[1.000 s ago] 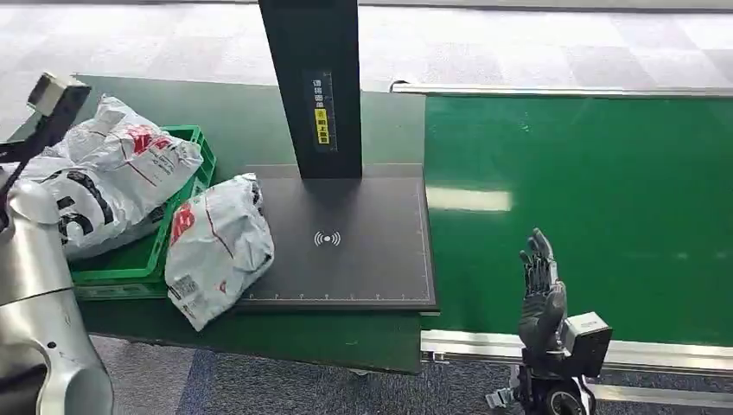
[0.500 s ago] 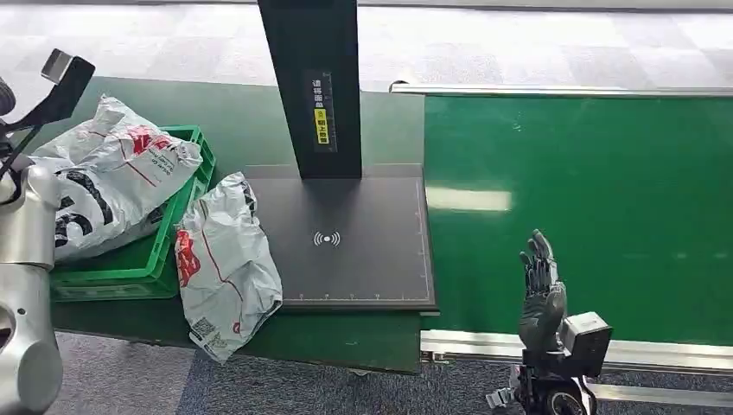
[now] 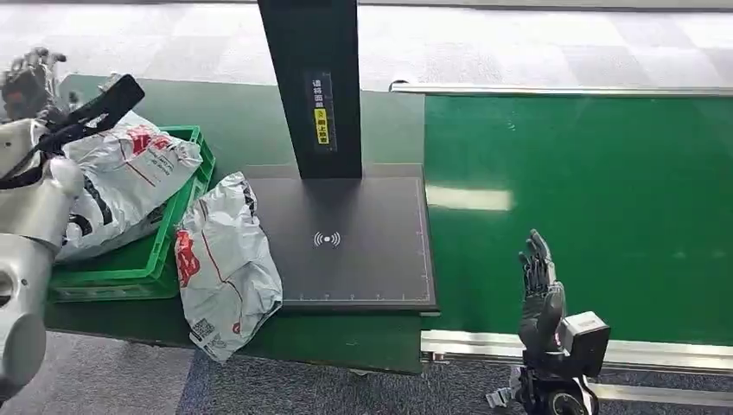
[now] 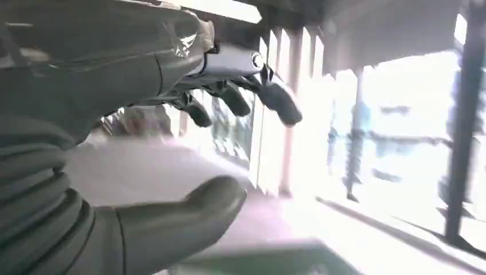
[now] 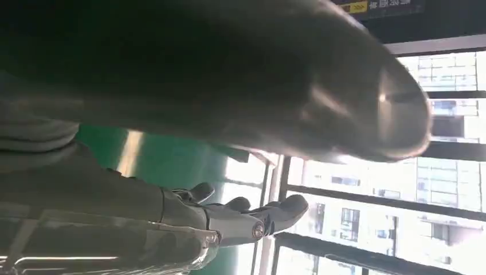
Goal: Moved the parcel from conveyor to table for the left to box.
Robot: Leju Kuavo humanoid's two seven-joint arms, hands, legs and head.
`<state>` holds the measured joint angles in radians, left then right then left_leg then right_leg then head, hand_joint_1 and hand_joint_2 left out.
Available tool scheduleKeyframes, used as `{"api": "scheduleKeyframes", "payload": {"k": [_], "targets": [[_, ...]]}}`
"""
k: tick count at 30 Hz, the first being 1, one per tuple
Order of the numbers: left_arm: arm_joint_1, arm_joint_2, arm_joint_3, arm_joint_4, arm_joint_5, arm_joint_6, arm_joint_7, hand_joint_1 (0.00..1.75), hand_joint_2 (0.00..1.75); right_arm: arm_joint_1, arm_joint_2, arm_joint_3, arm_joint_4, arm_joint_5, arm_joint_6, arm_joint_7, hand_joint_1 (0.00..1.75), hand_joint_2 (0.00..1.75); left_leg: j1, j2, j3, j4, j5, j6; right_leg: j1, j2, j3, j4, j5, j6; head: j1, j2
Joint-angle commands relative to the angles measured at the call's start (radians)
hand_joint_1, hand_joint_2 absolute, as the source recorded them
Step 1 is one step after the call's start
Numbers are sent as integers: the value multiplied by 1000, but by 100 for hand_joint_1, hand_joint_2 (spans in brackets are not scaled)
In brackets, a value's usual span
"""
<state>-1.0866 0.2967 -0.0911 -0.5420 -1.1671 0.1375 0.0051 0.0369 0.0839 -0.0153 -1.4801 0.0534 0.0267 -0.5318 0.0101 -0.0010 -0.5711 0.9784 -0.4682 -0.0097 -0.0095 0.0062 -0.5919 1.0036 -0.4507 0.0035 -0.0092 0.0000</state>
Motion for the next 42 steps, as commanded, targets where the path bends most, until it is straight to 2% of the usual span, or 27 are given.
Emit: {"api": "scheduleKeyframes", "payload": {"k": [1,3,5,9,11,14,29,31,32,35,39,42], "targets": [[351,-81,12,-608,468,133,-537,0,175,-68,-29,20,112,-18,20,-20,0,0,-1,-4,6,-5,1,1,-1,-5,8,-6,0,1,0,0],[414,-44,-31,-738,431,143,-462,0,175,-72,-35,31,124,-22,9,-25,0,0,0,5,4,-4,0,1,0,4,4,-5,2,0,0,0],[445,-19,-61,-754,319,298,-475,0,175,-75,-44,42,134,-29,6,-29,0,0,1,12,2,-1,-3,-1,0,11,1,-2,1,-1,0,0],[479,-24,-71,-758,323,338,-510,0,175,-70,-48,40,127,-34,4,-33,0,0,0,6,5,-3,-3,-1,0,7,4,-3,-1,0,0,0],[496,-14,-88,-792,313,325,-513,0,175,-65,-50,36,119,-33,3,-33,0,0,0,5,4,-3,-3,-1,0,6,3,-3,-1,0,0,0],[506,13,-132,-826,275,214,-470,0,175,-62,-48,29,113,-33,4,-33,0,0,1,6,2,-1,-3,-1,1,7,1,-2,-1,1,0,0],[506,13,-132,-826,275,214,-470,0,175,-62,-48,29,113,-33,4,-33,0,0,1,4,3,-2,-3,0,1,5,3,-2,-1,0,0,0],[503,31,-159,-817,255,114,-435,0,175,-59,-49,26,112,-32,6,-33,0,0,1,3,3,-1,-3,0,1,5,3,-2,-1,0,0,0],[496,43,-181,-798,249,-46,-365,0,175,-54,-49,18,107,-29,6,-35,0,0,1,4,3,-2,-3,0,1,5,3,-2,-1,0,0,0],[447,72,-277,-653,102,-330,-208,0,175,-45,-49,0,86,-16,27,-27,0,0,0,1,3,-2,-3,-1,0,3,3,-1,-2,0,0,0],[415,76,-317,-425,88,-407,-190,0,175,-68,-30,-13,107,5,46,-11,0,0,0,2,5,-3,-2,-1,0,3,4,-2,-1,0,0,0],[428,69,-327,-370,82,-433,-174,0,175,-67,-29,-12,106,9,45,-7,0,0,0,4,4,-2,-3,-1,0,5,2,-1,-1,0,0,0]]}}
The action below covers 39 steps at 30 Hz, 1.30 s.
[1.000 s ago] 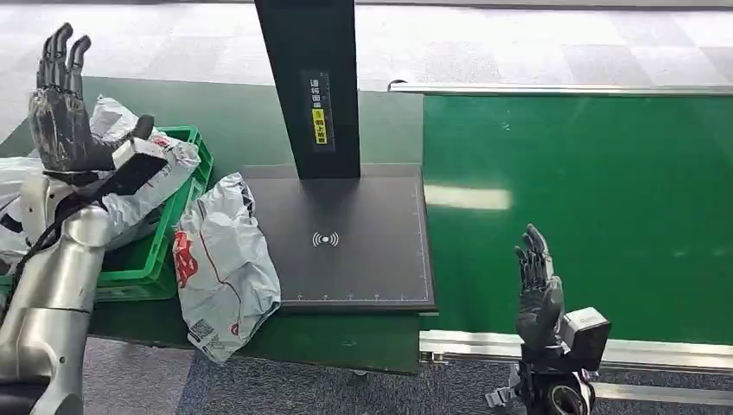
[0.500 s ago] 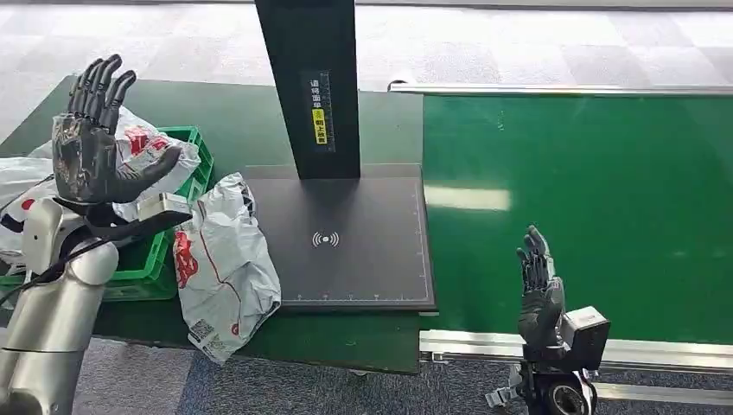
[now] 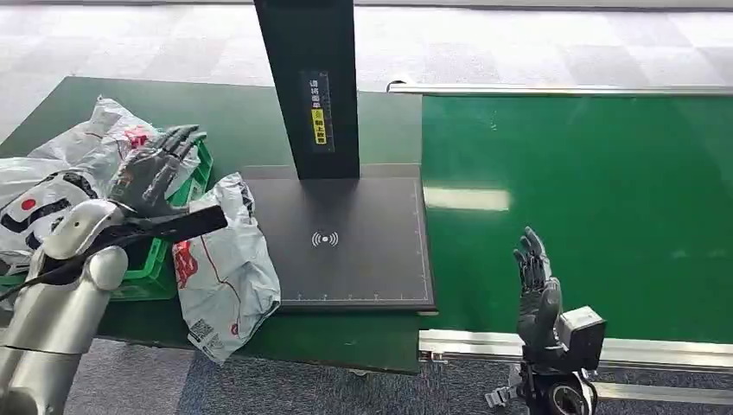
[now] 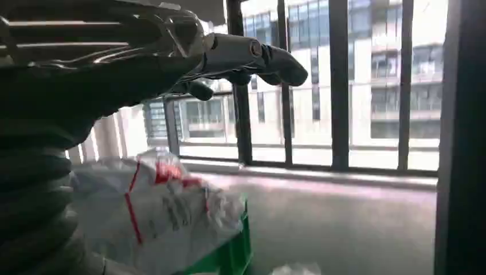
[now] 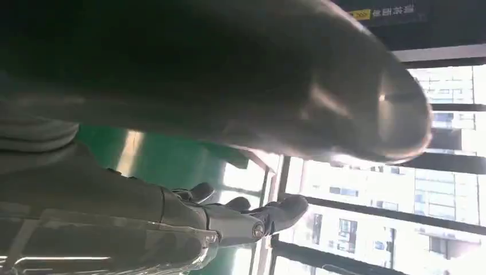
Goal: Moved the parcel from conveyor to table for the left to box.
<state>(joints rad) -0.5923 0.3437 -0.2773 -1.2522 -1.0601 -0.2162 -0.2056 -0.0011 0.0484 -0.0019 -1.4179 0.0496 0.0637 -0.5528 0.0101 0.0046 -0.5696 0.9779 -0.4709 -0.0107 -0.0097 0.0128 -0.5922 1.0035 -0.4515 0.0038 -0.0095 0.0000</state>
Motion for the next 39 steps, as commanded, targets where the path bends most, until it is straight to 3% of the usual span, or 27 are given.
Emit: {"api": "scheduleKeyframes", "payload": {"k": [1,12,29,30,31,32,39], "targets": [[-65,16,-147,358,-32,-107,59,0,175,-30,8,-26,43,17,6,19,0,0,0,-2,4,-2,0,0,0,-2,4,-2,-1,0,0,0],[-65,-8,-169,441,-39,-92,77,0,175,-27,26,-27,30,29,-2,32,0,0,0,-2,1,-1,0,0,0,-2,2,-1,0,0,0,0],[-38,-19,-269,480,-9,-133,-38,0,175,-50,27,-15,67,34,2,34,0,0,-1,-3,7,-3,1,1,-1,-4,9,-3,0,1,0,0],[-43,-20,-280,476,-1,-132,-51,44,175,-53,24,-15,66,34,3,34,0,0,-1,-4,8,-4,1,1,0,-5,11,-4,0,1,0,0],[-48,-19,-290,470,5,-135,-64,152,175,-55,22,-15,65,34,2,34,0,0,-1,-4,7,-2,0,0,-1,-4,9,-1,-1,1,0,0],[-53,-20,-295,465,12,-137,-71,175,175,-57,19,-15,64,33,1,34,0,0,-1,-5,8,-3,1,1,-1,-5,11,-3,0,1,0,0],[-68,-1,-315,437,55,-135,-82,175,175,-25,19,-23,37,33,0,34,0,0,-1,-14,7,-2,2,2,-1,-15,12,-2,-2,2,0,0]]}}
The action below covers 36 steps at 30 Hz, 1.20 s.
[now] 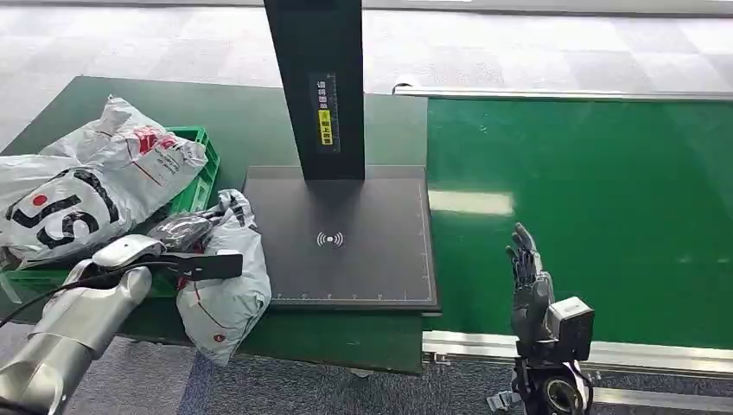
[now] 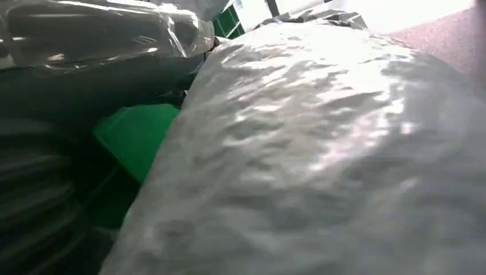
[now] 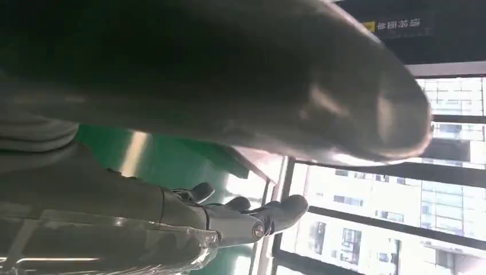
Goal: Moved the parcel from conveyor to table for the left to box.
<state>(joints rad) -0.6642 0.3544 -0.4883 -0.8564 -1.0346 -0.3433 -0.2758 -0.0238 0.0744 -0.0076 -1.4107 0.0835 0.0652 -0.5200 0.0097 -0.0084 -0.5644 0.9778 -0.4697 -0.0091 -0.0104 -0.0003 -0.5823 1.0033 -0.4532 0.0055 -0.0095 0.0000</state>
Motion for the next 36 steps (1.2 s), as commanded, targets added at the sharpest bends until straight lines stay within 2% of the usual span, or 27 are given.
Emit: {"api": "scheduleKeyframes", "payload": {"k": [1,10,14,16,20,26,28,30,34,36], "targets": [[1,-16,-106,42,32,-6,-14,175,175,-5,-8,-18,28,-1,-2,2,0,0,0,-2,2,-1,0,1,0,-2,3,-1,0,0,0,0],[-18,-19,-124,-5,86,29,-61,175,175,7,-15,-24,8,-9,-3,5,0,0,0,-2,1,-1,1,1,0,-2,2,-1,0,0,0,0],[-1,-45,-59,-100,184,176,-172,175,175,23,-10,-27,-7,-16,2,3,0,0,0,-2,0,-1,1,1,0,-3,2,-2,0,0,0,0],[3,-42,-58,-121,185,175,-168,175,175,27,-9,-27,-14,-16,2,4,0,0,0,-3,-1,0,0,1,0,-3,0,-1,0,0,0,0],[40,-60,9,-271,223,341,-239,175,175,34,-4,-29,-18,-19,7,-2,0,0,0,-2,-2,0,0,1,1,-2,-1,-1,0,0,0,0],[48,-65,26,-335,217,376,-239,175,175,29,-5,-29,-15,-20,7,-4,0,0,1,1,-4,0,0,0,1,0,-4,-1,0,0,0,0],[56,-81,51,-373,203,458,-255,175,175,28,-7,-30,-11,-24,6,-7,0,0,1,2,-3,0,0,0,1,1,-4,-1,0,0,0,0],[70,-92,79,-435,112,597,-213,175,175,26,-10,-28,-5,-29,4,-12,0,0,1,1,-5,1,0,0,1,1,-6,-1,0,0,0,0],[99,-115,144,-490,48,744,-147,175,175,19,-10,-22,7,-34,0,-17,0,0,0,3,-6,0,0,1,1,2,-7,-1,0,0,1,0],[111,-107,201,-508,-100,905,-69,175,175,19,-10,-14,10,-36,-3,-18,0,0,1,3,-5,0,0,1,1,3,-6,-1,0,0,0,0]]}}
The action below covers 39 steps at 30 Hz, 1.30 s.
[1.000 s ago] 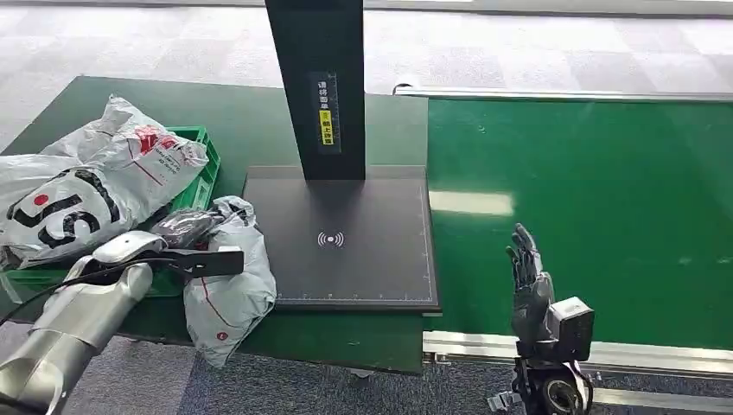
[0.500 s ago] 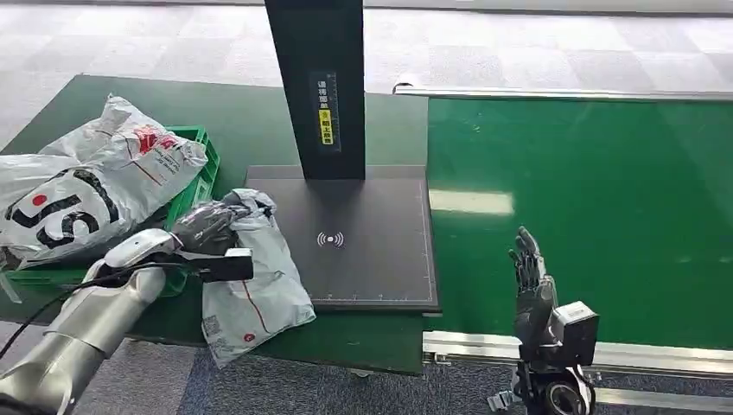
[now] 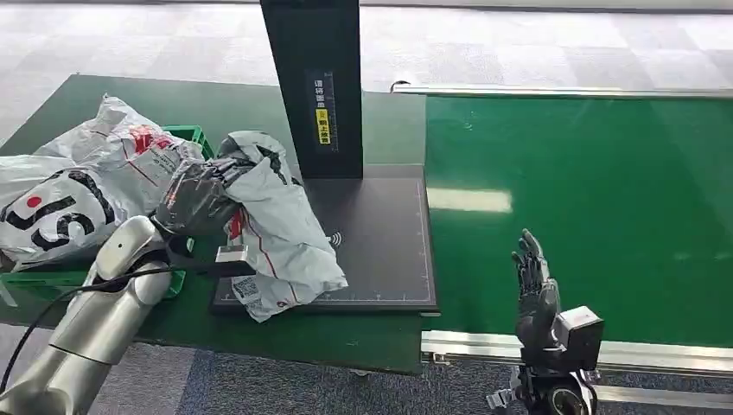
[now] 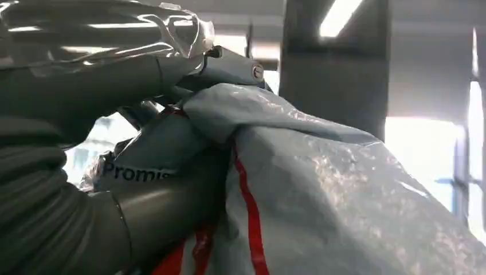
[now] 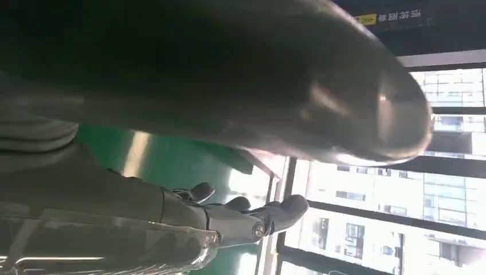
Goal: Moved the parcel from conveyor to table for the left to box.
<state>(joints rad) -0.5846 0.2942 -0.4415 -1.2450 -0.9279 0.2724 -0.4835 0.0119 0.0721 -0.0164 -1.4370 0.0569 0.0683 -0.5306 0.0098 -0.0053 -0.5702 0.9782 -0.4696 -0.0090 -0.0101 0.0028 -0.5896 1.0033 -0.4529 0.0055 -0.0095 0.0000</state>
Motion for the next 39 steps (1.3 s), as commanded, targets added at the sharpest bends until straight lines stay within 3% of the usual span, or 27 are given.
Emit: {"api": "scheduleKeyframes", "payload": {"k": [1,3,5,7,14,19,23,24,30,39], "targets": [[32,-40,160,-118,-203,286,138,175,175,-16,-7,-4,37,-10,-6,-8,0,0,1,1,0,0,0,0,1,0,1,-1,0,0,0,0],[44,-27,220,-106,-480,414,254,175,175,-28,-10,10,56,-12,-8,-12,0,0,1,1,0,0,0,0,1,0,0,-1,0,0,0,0],[32,-27,286,-94,-551,426,307,175,175,-30,-8,17,63,-15,-21,-18,0,0,1,3,2,-1,-1,0,1,2,1,-1,0,-1,0,0],[7,-40,348,-47,-554,426,353,175,175,-7,0,11,38,-16,-29,-18,0,0,1,2,0,0,0,0,1,1,0,0,0,-1,0,0],[5,-40,350,-44,-549,426,346,175,175,0,-1,10,31,-16,-29,-18,0,0,1,0,1,-1,0,0,2,-1,2,-2,0,0,0,0],[-61,-45,454,103,-636,309,527,175,175,31,7,-9,-11,-6,-40,-6,0,0,1,0,0,0,0,0,1,-1,0,0,0,-1,0,0],[-80,-36,458,141,-634,318,524,175,175,36,8,-12,-18,-5,-40,-4,0,0,1,0,0,0,0,0,1,-1,-1,0,0,-1,0,0],[-91,2,401,175,-643,240,657,175,175,37,13,-15,-19,0,-40,0,0,0,1,-1,0,0,0,0,1,-1,0,-1,0,-1,0,0],[-180,56,459,468,-643,183,733,175,175,29,13,-13,-15,10,-31,10,0,0,1,2,1,-1,0,0,1,1,0,-1,0,-1,0,0],[-317,157,346,768,-643,92,879,175,175,-21,-3,23,49,11,-12,15,0,0,1,4,1,-1,0,0,2,2,0,0,0,-1,0,0]]}}
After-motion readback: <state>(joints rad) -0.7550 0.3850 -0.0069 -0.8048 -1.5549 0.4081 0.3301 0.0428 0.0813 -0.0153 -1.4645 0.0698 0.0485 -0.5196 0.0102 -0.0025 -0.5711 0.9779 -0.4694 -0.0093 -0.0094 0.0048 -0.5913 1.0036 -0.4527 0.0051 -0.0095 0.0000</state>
